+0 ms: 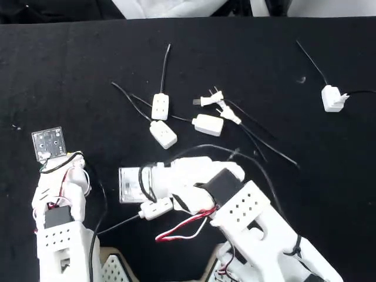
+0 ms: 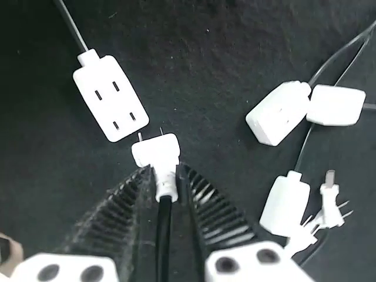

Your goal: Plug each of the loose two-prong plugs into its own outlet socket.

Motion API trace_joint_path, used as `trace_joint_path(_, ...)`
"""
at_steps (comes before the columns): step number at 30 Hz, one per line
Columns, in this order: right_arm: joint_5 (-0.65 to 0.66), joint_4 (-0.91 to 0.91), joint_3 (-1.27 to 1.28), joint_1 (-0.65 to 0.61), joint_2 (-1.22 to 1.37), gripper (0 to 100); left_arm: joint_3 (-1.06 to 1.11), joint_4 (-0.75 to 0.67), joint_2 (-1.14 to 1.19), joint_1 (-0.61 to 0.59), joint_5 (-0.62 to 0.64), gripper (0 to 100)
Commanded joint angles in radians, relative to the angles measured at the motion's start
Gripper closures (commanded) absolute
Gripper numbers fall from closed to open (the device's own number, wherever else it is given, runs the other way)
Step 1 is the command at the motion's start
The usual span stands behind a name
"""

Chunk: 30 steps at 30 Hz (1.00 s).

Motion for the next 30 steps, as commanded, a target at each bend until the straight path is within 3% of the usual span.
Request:
trace_joint_path(1, 0.084, -0.017, -0.007, -0.014, 0.002, 98.8, -0.024, 0.003, -0.015, -0.013, -0.006, 97)
trace_joint_path(12, 0.112, 0.051, -0.148, -0.012, 0.252, 98.8, -0.025, 0.003, -0.015, -0.013, -0.006, 97)
trace_joint_path(18, 0.153, 0.129, -0.209, -0.049, 0.243, 98.8, -0.025, 0.003, -0.015, -0.013, -0.006, 97)
trace_joint_path(22, 0.153, 0.124, -0.216, -0.107, 0.271, 98.8, -0.025, 0.003, -0.015, -0.013, -0.008, 97)
trace_joint_path(30, 0.153, 0.086, -0.232, -0.110, 0.349, 98.8, -0.024, 0.003, -0.015, -0.013, -0.008, 97)
